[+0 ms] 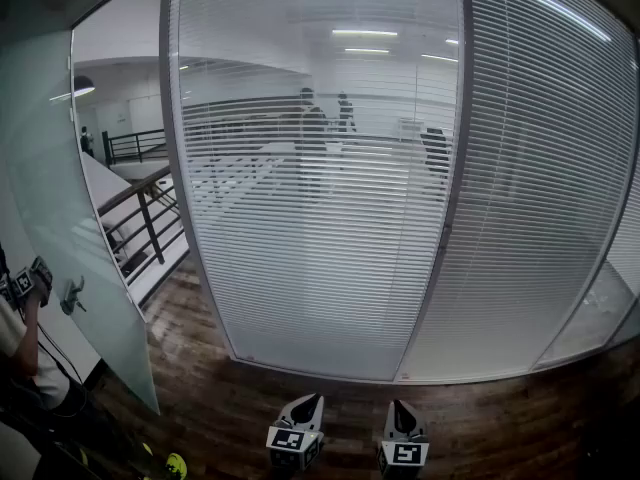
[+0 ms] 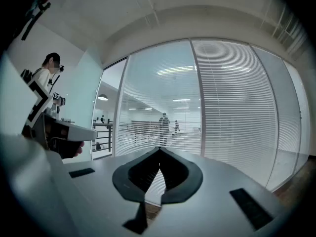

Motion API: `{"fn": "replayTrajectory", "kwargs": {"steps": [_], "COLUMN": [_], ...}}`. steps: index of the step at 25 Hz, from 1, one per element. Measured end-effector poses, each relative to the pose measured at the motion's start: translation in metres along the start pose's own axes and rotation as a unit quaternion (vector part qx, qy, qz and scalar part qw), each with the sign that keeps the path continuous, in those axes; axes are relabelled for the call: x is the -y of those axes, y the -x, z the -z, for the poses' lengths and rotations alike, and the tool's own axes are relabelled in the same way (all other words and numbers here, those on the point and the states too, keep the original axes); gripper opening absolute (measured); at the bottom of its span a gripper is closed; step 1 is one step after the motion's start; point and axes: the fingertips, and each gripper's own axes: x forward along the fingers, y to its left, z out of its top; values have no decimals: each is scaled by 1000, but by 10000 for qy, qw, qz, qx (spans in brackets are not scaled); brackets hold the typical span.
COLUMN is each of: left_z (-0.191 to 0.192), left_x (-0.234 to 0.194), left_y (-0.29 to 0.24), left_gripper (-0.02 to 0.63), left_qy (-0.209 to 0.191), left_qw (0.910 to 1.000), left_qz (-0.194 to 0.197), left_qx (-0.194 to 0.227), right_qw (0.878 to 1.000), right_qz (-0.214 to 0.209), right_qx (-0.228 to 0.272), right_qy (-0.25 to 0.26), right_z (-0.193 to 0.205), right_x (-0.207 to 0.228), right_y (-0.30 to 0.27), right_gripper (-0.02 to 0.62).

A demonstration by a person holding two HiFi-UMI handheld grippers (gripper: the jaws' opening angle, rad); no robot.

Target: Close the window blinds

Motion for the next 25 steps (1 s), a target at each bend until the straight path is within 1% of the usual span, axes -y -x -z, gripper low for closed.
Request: {"fn": "replayTrajectory", "kwargs": {"steps": [3,5,7,10,14,18,20,22,25], "left_z": [6,7,5,-5,-6,-6,-14,-21,-27], "left_x": [-1,0,1,-1,-2,-3,-6,-8,-11], "left_y": [-1,-3,-4,-1,-1,-11,-15,-18,-21], "left_gripper": [0,0,0,0,0,0,0,0,0], "left_qy": [-30,-81,-116,-102,-124,-195,-267,-359,-381], "left_qw": [10000,10000,9999,9999,9998,9998,9996,9991,9990], "left_qz": [-45,18,53,-86,-182,-42,-73,-70,-75], "left_qx": [-62,-17,43,76,-24,62,113,201,236], "right_qw": [9999,9999,9998,9997,9999,9995,9990,9987,9990], "right_qz": [-123,-143,-156,-162,-70,-113,-180,-221,-177], "right_qx": [70,87,104,139,83,286,402,445,421], "right_qy": [-21,0,35,75,132,24,17,58,31], "right_z": [12,16,11,8,-2,-14,-17,-13,-20], "right_x": [1,2,2,5,12,13,13,15,18], "right_y": [-7,-9,-9,-11,-10,-16,-19,-23,-24], "right_gripper": [3,3,3,3,3,3,3,3,3]}}
